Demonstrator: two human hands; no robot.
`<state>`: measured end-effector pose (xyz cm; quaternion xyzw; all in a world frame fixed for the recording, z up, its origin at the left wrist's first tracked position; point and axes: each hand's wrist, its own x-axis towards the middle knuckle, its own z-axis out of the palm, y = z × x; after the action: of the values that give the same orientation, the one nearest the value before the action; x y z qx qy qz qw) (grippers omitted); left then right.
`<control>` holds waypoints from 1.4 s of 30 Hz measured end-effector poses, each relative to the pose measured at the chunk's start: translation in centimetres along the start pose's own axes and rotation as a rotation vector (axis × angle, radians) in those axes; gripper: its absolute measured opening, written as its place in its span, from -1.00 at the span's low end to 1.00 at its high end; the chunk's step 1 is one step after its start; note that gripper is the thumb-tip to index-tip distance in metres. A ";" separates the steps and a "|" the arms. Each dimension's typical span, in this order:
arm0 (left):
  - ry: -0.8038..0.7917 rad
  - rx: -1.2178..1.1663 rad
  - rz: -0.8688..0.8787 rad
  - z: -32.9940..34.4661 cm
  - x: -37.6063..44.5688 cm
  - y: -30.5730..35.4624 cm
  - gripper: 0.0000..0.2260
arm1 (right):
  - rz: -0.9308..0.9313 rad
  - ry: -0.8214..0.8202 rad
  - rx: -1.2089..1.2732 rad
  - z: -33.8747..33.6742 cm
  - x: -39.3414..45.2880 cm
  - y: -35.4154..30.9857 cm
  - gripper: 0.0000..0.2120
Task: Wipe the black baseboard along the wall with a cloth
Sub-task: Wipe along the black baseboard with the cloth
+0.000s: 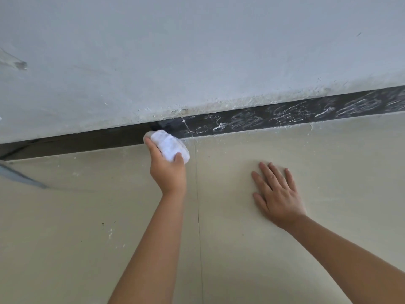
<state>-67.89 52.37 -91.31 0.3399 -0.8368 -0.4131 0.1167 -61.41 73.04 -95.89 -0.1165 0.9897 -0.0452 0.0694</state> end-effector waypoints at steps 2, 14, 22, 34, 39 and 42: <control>-0.033 -0.003 0.058 0.6 0.0 1.3 -0.31 | 0.011 -0.016 0.007 -0.1 0.1 -0.1 -0.51; -0.383 0.117 0.365 5.8 -5.0 3.6 -0.37 | 0.029 -0.043 0.046 -0.3 -0.1 0.0 -0.35; 0.047 0.079 0.030 -0.7 -2.2 -3.0 -0.37 | 0.022 -0.005 0.024 0.1 0.0 -0.1 -0.51; -0.107 0.007 -0.059 3.8 0.4 1.5 -0.37 | 0.023 -0.012 0.015 0.2 0.0 0.0 -0.51; -0.420 0.040 0.169 7.3 -4.2 3.1 -0.38 | 0.030 0.006 0.061 0.2 0.0 0.0 -0.51; -0.555 0.075 0.276 7.7 -4.6 3.5 -0.40 | 0.032 0.007 0.067 0.3 -0.1 0.0 -0.51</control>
<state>-69.79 61.66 -93.10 0.1012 -0.8896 -0.4392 -0.0738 -61.30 73.08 -96.15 -0.0981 0.9896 -0.0776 0.0706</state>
